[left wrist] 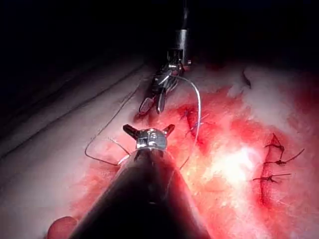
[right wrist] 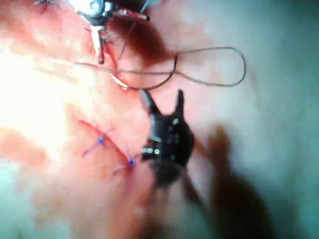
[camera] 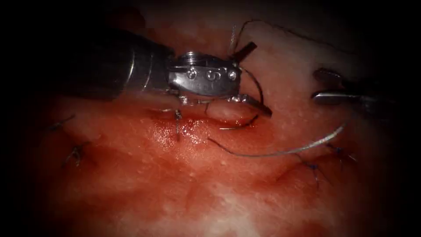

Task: Wound Closure
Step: Grab the long suture end with the left gripper.

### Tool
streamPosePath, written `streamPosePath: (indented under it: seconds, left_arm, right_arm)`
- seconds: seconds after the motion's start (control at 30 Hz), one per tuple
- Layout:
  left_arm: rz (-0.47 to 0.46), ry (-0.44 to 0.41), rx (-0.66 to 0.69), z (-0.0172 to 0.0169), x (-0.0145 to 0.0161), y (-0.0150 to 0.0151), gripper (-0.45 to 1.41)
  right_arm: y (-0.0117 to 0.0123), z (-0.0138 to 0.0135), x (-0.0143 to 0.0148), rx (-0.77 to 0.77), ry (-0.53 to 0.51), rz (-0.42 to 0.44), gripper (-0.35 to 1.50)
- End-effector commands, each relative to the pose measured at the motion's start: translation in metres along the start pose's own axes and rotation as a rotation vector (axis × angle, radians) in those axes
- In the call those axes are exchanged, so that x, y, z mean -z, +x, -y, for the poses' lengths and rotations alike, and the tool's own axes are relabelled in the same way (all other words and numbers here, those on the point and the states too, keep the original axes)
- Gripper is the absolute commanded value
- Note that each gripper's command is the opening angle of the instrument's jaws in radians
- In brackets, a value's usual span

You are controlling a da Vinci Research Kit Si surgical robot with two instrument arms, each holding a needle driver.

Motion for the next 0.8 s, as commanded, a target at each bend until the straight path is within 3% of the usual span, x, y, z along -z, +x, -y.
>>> streamPosePath:
  seconds: [0.03,0.3,0.6,0.8]
  left_arm:
    - [-0.005,-0.011,0.002,-0.0005,0.0001,0.0004,1.25]
    - [-0.009,-0.06,-0.013,-0.0042,0.008,0.0006,1.16]
    - [-0.025,-0.101,0.03,-0.0074,0.0063,0.0015,1.11]
    - [0.007,-0.091,0.06,-0.0096,0.0038,0.0034,0.94]
  right_arm:
    - [-0.0006,0.0003,-0.0006,-0.001,0.004,0.001,1.33]
    - [-0.0007,0.0006,-0.0004,-0.001,0.009,0.005,1.33]
    - [-0.0007,0.0007,-0.0004,0.0,0.01,0.005,1.33]
    - [-0.0008,0.0009,-0.001,0.0,0.002,0.006,1.31]
